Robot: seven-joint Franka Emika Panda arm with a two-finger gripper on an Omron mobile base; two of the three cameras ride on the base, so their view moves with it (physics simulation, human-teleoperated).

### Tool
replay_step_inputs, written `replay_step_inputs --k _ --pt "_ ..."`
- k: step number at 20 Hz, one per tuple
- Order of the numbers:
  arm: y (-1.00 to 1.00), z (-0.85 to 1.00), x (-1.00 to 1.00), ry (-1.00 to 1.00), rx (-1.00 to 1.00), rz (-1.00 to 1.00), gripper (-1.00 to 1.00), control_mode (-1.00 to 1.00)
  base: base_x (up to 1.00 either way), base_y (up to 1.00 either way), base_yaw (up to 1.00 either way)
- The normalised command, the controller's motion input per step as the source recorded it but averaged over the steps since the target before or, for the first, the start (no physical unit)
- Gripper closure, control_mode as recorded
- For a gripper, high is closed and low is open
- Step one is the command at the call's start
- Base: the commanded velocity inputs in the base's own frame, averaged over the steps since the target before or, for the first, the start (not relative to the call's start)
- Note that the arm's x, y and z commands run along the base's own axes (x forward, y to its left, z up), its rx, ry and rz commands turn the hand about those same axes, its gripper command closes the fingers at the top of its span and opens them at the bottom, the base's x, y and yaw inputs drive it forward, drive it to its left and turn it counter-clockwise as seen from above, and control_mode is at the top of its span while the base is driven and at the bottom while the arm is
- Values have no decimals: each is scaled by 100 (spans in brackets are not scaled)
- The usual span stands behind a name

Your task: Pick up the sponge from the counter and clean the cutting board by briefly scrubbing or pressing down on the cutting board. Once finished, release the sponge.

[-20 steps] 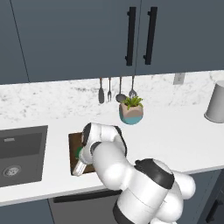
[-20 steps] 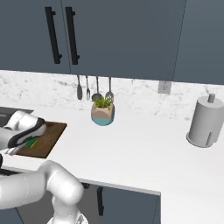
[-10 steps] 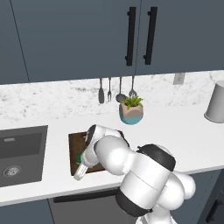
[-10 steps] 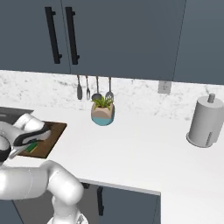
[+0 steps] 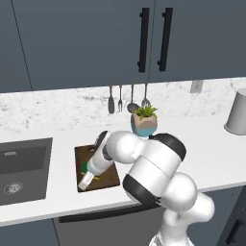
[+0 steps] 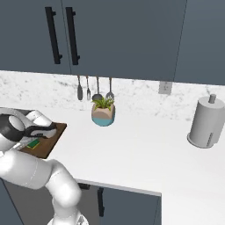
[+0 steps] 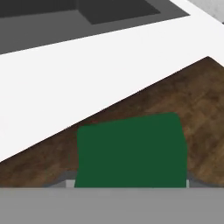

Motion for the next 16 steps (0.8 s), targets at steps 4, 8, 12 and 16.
replay_step_inputs --k 4,8,12,16 --pt "32 8 79 0 -3 0 100 -100 0 0 0" --pt "30 0 77 0 -7 0 100 -100 0 0 0" --pt "16 0 70 0 -8 0 100 -100 0 0 0" --pt "1 0 70 0 -10 0 100 -100 0 0 0"
